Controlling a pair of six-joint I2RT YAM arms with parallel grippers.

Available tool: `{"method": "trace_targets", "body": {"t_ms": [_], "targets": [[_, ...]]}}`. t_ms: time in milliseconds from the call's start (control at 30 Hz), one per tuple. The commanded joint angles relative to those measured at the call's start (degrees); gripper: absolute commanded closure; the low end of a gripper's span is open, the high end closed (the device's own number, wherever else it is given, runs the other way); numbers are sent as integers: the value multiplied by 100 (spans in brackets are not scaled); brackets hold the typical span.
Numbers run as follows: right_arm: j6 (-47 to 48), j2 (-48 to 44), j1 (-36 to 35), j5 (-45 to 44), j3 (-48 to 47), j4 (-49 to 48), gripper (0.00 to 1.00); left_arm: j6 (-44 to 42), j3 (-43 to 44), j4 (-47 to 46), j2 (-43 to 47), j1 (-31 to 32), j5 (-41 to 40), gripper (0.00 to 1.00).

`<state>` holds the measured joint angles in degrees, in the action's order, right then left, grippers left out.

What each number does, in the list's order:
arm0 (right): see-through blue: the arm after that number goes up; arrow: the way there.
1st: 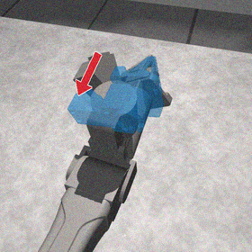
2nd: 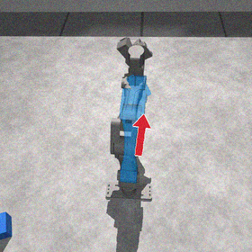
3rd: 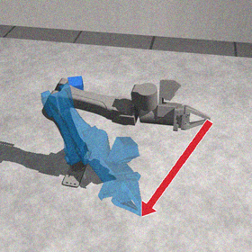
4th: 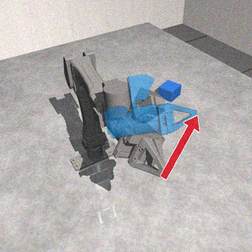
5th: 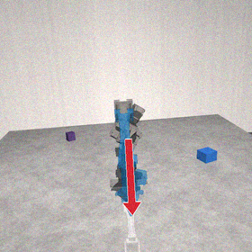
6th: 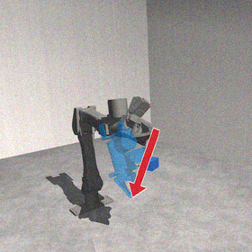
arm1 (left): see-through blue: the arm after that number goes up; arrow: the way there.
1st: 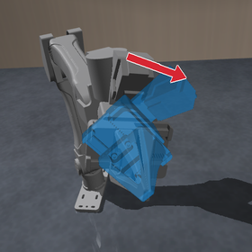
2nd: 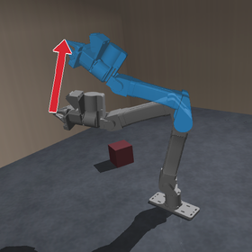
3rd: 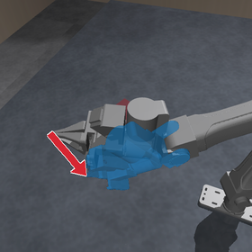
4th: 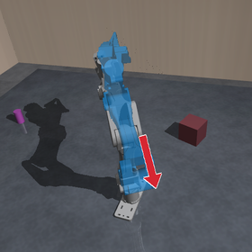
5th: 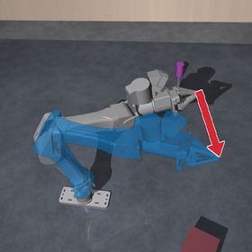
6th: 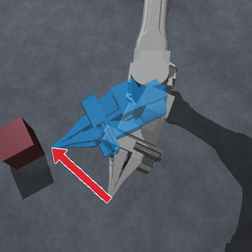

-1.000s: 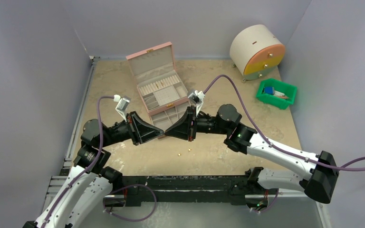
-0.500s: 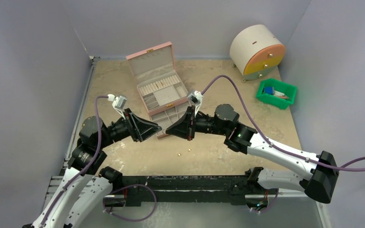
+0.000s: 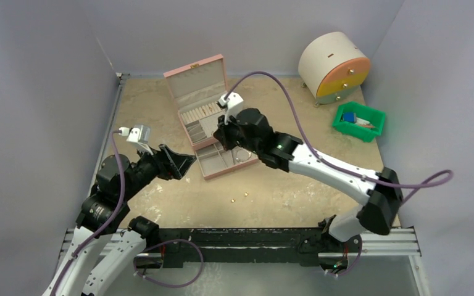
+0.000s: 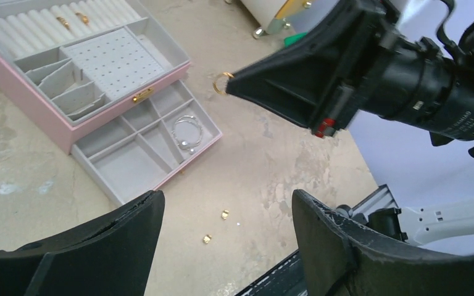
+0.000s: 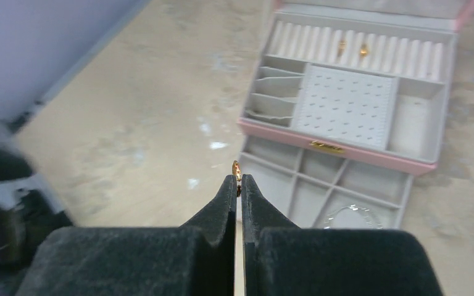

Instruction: Organize the mixed jewelry

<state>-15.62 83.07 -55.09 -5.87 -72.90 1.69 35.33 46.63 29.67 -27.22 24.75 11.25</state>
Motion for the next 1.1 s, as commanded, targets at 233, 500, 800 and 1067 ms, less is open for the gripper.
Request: {"method": "trace_targets", "body": {"t_ms": [233,500,800,1067], "targets": [[1074,2404,651,-1395,-2499,1036,100,-475,264,241,98,-23,-1509,25],[1162,3626,1121,-1042,-3773,1293,100,-426,152,265,185,-41,-1818,25],[1166,4393,1446,-700,-4551,1245,100,-422,147,294,243,-58,-1871,25],[1173,4735,1597,-421,-4867,1079,100,-426,143,285,242,-92,-1872,25]]}}
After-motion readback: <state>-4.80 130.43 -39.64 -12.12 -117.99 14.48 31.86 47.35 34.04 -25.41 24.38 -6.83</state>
